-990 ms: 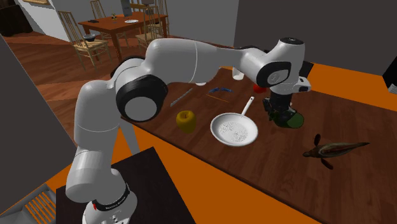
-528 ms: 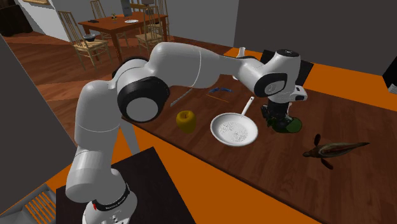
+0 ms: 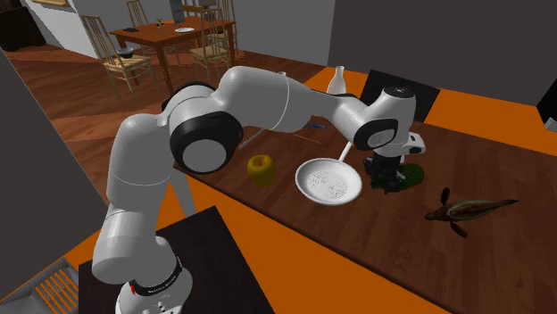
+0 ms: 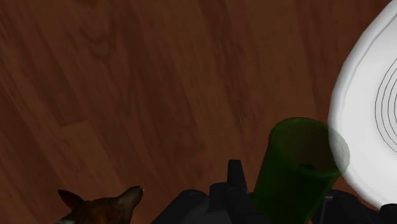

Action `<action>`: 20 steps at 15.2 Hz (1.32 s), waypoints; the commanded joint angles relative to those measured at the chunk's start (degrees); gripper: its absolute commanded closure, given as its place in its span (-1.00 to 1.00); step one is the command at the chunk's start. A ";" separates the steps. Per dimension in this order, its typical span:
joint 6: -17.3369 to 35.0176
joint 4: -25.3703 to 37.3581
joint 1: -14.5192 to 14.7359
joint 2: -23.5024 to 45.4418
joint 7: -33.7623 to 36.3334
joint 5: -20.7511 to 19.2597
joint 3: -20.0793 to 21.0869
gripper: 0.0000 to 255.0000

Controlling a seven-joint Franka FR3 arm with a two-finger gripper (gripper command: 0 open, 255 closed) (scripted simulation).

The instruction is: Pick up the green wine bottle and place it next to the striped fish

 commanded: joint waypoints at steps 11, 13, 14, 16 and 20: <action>7.78 -4.34 0.12 3.45 0.30 -0.38 -0.18 1.00; 9.34 -4.97 0.15 4.39 0.36 -0.48 -0.24 1.00; 9.34 -4.98 0.15 4.38 0.36 -0.47 -0.24 1.00; 9.34 -4.97 0.15 4.39 0.36 -0.47 -0.24 1.00; 9.34 -4.97 0.15 4.39 0.36 -0.47 -0.24 1.00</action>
